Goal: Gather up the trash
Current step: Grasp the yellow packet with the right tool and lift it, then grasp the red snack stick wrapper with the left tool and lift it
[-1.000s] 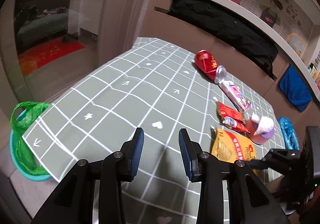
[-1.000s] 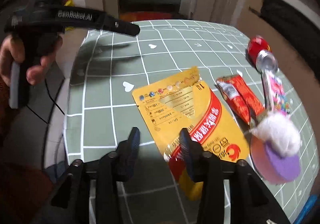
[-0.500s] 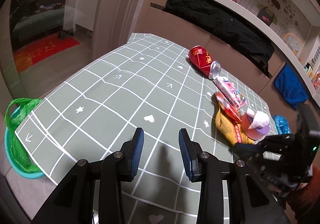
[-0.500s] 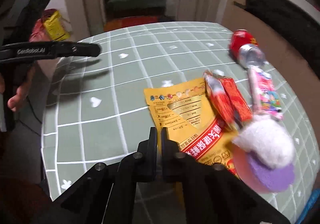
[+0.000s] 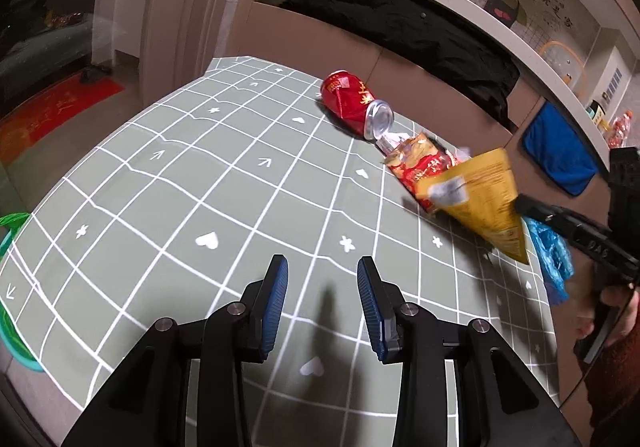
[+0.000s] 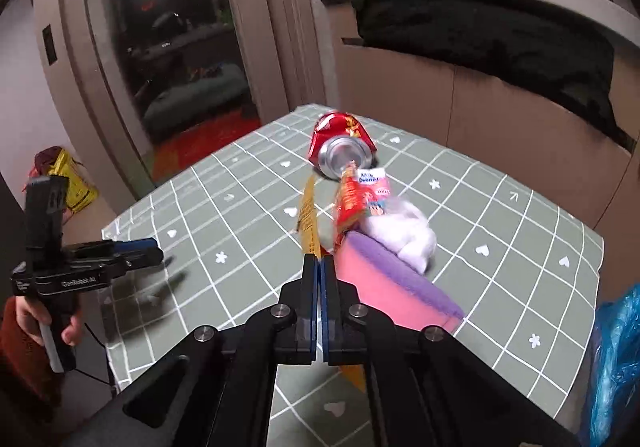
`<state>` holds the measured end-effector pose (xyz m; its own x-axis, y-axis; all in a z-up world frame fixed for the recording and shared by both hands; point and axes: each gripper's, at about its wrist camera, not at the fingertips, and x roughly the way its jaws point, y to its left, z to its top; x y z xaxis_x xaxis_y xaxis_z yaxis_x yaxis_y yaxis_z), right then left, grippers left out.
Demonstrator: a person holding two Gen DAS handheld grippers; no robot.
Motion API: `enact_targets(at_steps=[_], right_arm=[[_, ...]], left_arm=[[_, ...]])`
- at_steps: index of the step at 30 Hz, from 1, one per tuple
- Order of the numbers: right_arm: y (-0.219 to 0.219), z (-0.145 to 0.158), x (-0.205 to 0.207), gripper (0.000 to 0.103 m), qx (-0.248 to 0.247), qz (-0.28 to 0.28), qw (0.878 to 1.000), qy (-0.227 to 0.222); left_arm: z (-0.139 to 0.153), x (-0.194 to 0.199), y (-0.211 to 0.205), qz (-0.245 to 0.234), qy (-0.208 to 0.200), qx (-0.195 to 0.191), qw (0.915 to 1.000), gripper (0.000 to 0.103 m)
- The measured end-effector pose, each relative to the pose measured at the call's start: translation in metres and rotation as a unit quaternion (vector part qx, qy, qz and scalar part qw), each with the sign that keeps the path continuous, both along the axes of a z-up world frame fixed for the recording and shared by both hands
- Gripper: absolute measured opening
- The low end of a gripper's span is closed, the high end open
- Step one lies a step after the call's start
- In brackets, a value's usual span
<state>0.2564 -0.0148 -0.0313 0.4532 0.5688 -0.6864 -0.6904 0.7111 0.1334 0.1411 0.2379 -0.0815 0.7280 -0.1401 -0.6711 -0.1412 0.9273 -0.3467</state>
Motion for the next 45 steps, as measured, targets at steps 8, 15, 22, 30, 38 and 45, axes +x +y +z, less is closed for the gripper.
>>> enact_targets(at_steps=[8,15,22,30,38,45], right_arm=[[0.034,-0.046,0.016,0.015,-0.047,0.032,0.997,0.054],[0.053,-0.047,0.005,0.002,-0.087,0.058,0.994,0.011],[0.0,0.042,0.008,0.0,0.014,0.027,0.999,-0.035],[-0.091,0.067,0.016,0.0,0.055,-0.069,0.995,-0.041],[-0.14,0.034,0.025,0.0,0.068,-0.123,0.99,-0.012],[-0.151,0.014,0.028,0.0,0.075,-0.128,0.989,0.01]], left_arm=[[0.015,0.014,0.002,-0.004,0.009,0.008,0.9999,0.037],[0.023,0.031,-0.006,-0.011,0.013,0.012,0.9998,0.037],[0.028,0.061,-0.032,-0.036,0.018,0.003,0.9992,0.037],[0.031,0.118,-0.073,-0.067,0.025,-0.038,0.9967,0.037],[-0.009,0.178,-0.047,0.049,0.071,-0.14,0.9864,0.037],[-0.031,0.196,-0.037,0.071,0.083,-0.213,0.9709,0.037]])
